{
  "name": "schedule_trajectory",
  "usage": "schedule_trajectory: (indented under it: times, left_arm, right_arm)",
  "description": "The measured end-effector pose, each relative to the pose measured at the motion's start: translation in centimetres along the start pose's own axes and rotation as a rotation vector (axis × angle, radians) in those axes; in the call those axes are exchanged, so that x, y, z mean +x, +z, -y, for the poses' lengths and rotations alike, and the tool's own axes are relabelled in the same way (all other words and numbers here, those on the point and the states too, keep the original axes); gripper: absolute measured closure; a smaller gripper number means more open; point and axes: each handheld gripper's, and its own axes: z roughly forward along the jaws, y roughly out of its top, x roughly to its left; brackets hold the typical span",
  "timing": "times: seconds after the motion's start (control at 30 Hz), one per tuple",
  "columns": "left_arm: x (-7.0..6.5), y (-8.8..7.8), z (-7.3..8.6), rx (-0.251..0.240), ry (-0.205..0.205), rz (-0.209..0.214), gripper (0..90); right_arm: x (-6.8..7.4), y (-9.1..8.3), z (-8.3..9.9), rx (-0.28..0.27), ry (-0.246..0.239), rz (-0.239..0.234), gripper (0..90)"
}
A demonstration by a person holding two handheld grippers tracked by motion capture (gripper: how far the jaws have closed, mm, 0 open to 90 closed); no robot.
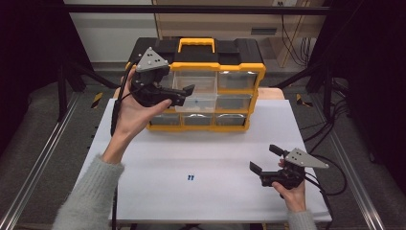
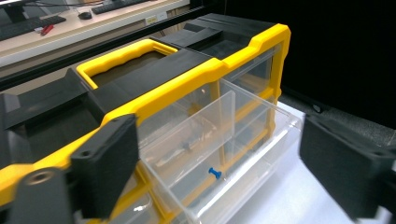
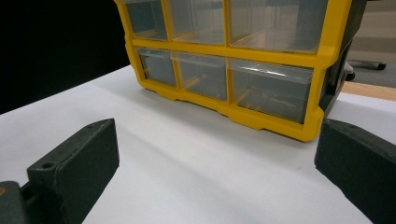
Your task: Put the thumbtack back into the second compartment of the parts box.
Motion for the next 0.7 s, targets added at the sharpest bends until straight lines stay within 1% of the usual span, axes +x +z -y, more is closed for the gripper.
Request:
schedule_trajectory:
  times: [0.13, 0.17, 0.37, 0.5, 0.57, 0.7]
  left_arm:
    - [-0.2, -0.8, 0.3, 0.0, 0.004, -0.02, 4.9]
    - [-0.3, -1.1, 0.5, -0.002, 0.009, -0.031, 4.4]
    - [-0.3, -2.2, 1.5, -0.026, 0.0, -0.028, 2.8]
    - [-0.3, -2.8, 2.3, -0.033, 0.011, -0.025, 2.4]
    - [-0.2, -3.2, 2.8, -0.043, 0.009, -0.016, 2.4]
    - [-0.1, -3.7, 3.9, -0.052, 0.0, -0.013, 2.4]
  right_arm:
    - [0.0, 0.0, 0.0, 0.0, 0.0, 0.002, 0.5]
    - [0.0, -0.1, 0.0, 0.0, 0.0, 0.002, 0.5]
    - [0.0, -0.1, -0.1, 0.003, 0.001, 0.004, 0.5]
    - [0.0, 0.0, 0.0, 0.001, 0.0, 0.002, 0.5]
    - [0.0, 0.0, 0.0, -0.002, 0.0, 0.004, 0.5]
    - [0.0, -0.1, -0.1, 0.0, 0.001, 0.003, 0.5]
